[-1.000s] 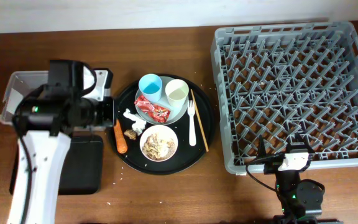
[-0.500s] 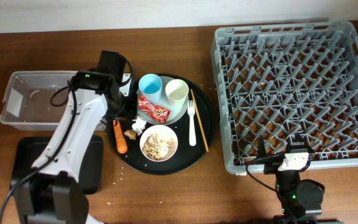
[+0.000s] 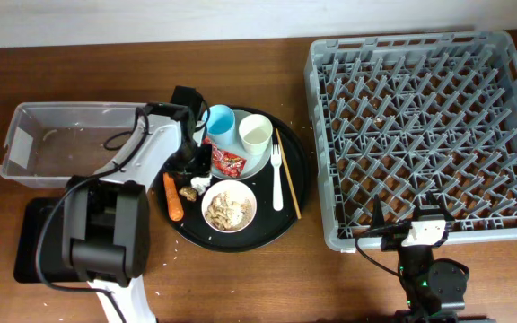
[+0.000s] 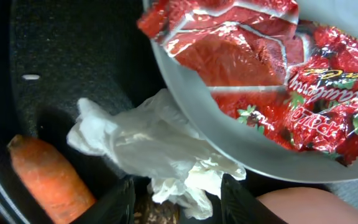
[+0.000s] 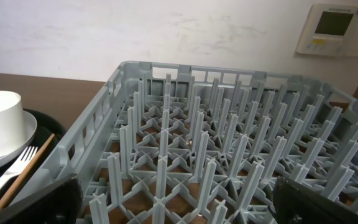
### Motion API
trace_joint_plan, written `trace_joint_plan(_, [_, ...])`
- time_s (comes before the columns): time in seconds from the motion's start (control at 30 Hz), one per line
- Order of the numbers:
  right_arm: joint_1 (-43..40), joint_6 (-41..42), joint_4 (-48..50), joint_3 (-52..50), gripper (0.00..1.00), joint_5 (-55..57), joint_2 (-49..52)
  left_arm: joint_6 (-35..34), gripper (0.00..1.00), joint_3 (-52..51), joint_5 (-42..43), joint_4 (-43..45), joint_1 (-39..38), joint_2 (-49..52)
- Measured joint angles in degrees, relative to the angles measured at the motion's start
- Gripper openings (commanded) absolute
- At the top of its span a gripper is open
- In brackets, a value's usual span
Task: Sort waste into correct bins and load items into the dishwasher rack
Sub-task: 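Grasp the tissue and drop it into the clear plastic bin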
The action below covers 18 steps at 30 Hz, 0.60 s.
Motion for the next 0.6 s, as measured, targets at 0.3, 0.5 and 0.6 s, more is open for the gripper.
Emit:
trace_joint_plan(0.3, [0.0, 0.0, 0.0, 0.0, 0.99, 0.0, 0.0, -0.31, 0.01, 0.0, -0.24, 0.85, -0.66, 1.92])
trace_joint_plan(0.5, [0.0, 0.02, 0.0, 0.0, 0.99, 0.0, 0.0, -0.59, 0.0, 0.0, -0.44, -1.6, -0.66, 1.92])
trace_joint_plan(0.6, [0.0, 0.02, 0.0, 0.0, 0.99, 0.0, 0.0, -0.59, 0.01, 0.07, -0.55, -1.97, -0.66, 1.22])
